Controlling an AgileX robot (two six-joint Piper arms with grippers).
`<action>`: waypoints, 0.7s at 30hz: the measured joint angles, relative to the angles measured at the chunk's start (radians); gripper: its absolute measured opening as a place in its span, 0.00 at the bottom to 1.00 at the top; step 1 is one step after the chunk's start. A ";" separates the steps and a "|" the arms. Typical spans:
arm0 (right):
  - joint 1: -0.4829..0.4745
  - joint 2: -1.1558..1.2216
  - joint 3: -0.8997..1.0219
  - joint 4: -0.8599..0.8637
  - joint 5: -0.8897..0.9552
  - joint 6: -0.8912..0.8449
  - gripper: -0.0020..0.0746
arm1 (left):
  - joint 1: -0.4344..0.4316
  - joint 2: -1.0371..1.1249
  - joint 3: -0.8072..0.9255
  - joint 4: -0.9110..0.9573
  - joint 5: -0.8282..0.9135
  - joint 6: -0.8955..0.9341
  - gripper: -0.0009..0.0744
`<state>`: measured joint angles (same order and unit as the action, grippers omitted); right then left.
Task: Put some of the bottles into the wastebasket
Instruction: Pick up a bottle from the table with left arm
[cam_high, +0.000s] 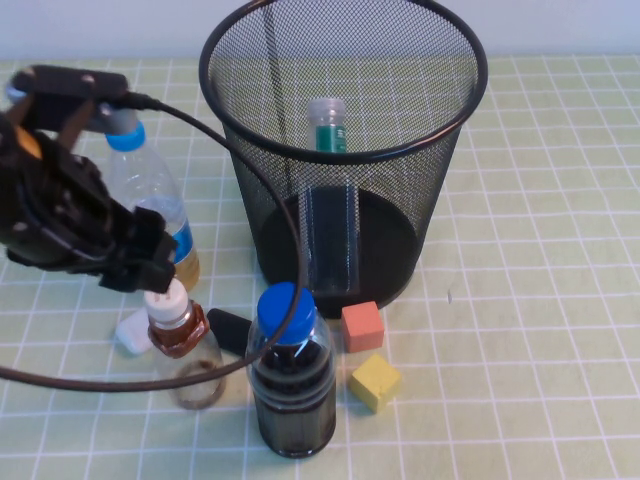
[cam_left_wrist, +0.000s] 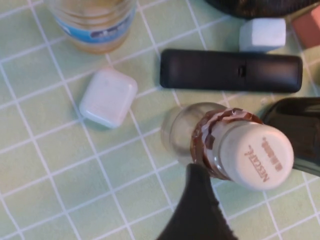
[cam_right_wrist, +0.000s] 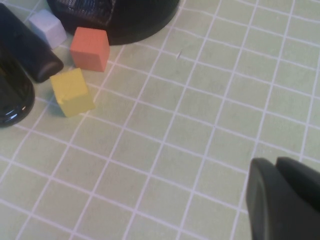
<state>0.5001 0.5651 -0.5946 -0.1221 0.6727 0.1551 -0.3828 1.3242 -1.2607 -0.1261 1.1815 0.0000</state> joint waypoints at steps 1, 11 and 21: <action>0.000 0.000 0.000 0.000 0.000 0.000 0.02 | -0.007 0.017 0.000 0.001 0.005 0.000 0.62; 0.000 0.000 0.000 -0.002 0.000 0.009 0.02 | -0.031 0.137 -0.004 -0.013 0.011 0.000 0.62; 0.000 0.000 0.000 -0.002 0.000 0.010 0.02 | -0.031 0.170 -0.005 -0.004 -0.003 -0.005 0.39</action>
<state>0.5001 0.5651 -0.5946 -0.1240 0.6727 0.1652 -0.4135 1.4942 -1.2656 -0.1298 1.1781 -0.0053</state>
